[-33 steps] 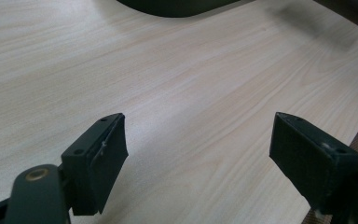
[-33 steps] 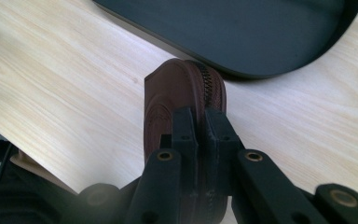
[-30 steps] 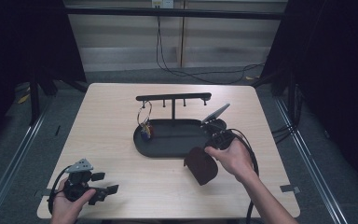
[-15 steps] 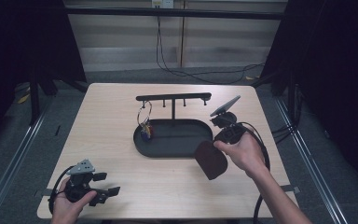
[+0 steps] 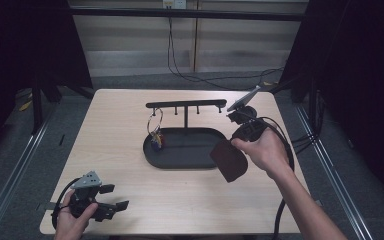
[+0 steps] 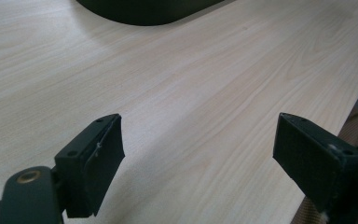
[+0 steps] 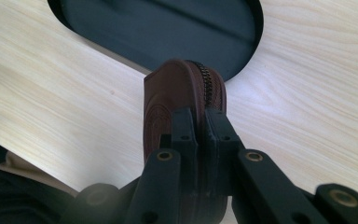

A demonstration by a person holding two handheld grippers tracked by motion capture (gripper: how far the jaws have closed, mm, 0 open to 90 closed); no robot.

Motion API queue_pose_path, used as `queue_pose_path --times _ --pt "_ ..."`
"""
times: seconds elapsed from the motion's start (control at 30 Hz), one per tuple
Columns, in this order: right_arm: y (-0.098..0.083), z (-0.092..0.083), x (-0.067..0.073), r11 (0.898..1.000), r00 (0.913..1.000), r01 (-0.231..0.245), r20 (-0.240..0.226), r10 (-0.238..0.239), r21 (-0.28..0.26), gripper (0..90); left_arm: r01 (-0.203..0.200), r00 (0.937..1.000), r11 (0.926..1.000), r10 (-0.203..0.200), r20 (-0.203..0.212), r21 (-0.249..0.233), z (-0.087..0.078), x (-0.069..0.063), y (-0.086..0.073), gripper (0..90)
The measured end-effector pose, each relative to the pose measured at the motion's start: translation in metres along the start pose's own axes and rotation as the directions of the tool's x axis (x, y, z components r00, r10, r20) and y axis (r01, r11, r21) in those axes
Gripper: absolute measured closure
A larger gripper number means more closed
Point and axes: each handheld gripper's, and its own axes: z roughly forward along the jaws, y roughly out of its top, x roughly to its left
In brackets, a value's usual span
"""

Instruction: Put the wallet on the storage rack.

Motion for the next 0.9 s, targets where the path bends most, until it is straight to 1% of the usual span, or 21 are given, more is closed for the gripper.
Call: queue_pose_path --times 0.07,0.17,0.27,0.37,0.47,0.53,0.6,0.63,0.67,0.77,0.87,0.9 --pt "0.003 0.000 -0.001 1.000 1.0000 -0.003 0.006 0.003 -0.002 83.3 0.001 1.0000 1.0000 -0.001 0.001 -0.004 0.000 0.000 0.000 16.0" --pt "0.009 0.000 -0.002 1.000 0.9998 -0.009 0.015 0.009 0.008 83.3 -0.003 0.9998 0.9999 0.003 0.020 -0.011 0.000 0.000 0.000 16.0" --pt "0.015 0.000 -0.002 1.000 0.9996 -0.014 0.024 0.014 0.013 83.3 -0.015 0.9998 0.9999 0.015 0.013 -0.008 0.000 -0.001 0.000 16.0" --pt "0.022 0.001 -0.001 1.000 0.9988 -0.013 0.048 0.012 0.019 83.3 -0.015 0.9998 0.9999 0.015 0.014 -0.002 0.001 -0.002 0.000 16.0" --pt "0.028 0.001 -0.001 1.000 0.9989 -0.022 0.041 0.022 0.013 83.3 -0.020 0.9997 0.9998 0.020 0.012 -0.001 0.001 -0.002 0.000 16.0" --pt "0.032 0.001 -0.001 1.000 0.9984 -0.021 0.053 0.020 0.012 83.3 -0.021 0.9996 0.9997 0.021 0.018 -0.007 0.000 -0.003 0.000 16.0" --pt "0.036 0.000 0.000 1.000 0.9990 -0.015 0.043 0.014 0.009 83.3 -0.025 0.9994 0.9995 0.026 0.021 -0.019 -0.001 -0.003 0.000 16.0" --pt "0.037 0.001 0.000 1.000 0.9995 -0.015 0.029 0.015 0.005 83.3 -0.027 0.9994 0.9995 0.028 0.021 -0.019 -0.001 -0.004 0.000 16.0" --pt "0.039 0.002 0.000 1.000 0.9996 -0.013 0.027 0.012 0.005 83.3 -0.028 0.9994 0.9994 0.028 0.022 -0.019 -0.001 -0.004 0.000 16.0" --pt "0.043 0.006 -0.003 1.000 0.9992 -0.023 0.033 0.023 0.010 83.3 -0.025 0.9994 0.9994 0.026 0.024 -0.022 0.000 -0.005 -0.001 16.0" --pt "0.046 0.009 -0.005 0.999 0.9994 -0.026 0.025 0.026 0.019 83.3 -0.031 0.9990 0.9993 0.031 0.032 -0.022 -0.001 -0.005 0.000 16.0" --pt "0.047 0.010 -0.005 0.999 0.9993 -0.025 0.029 0.024 0.020 83.3 -0.033 0.9988 0.9991 0.034 0.036 -0.025 -0.001 -0.005 0.000 16.1"
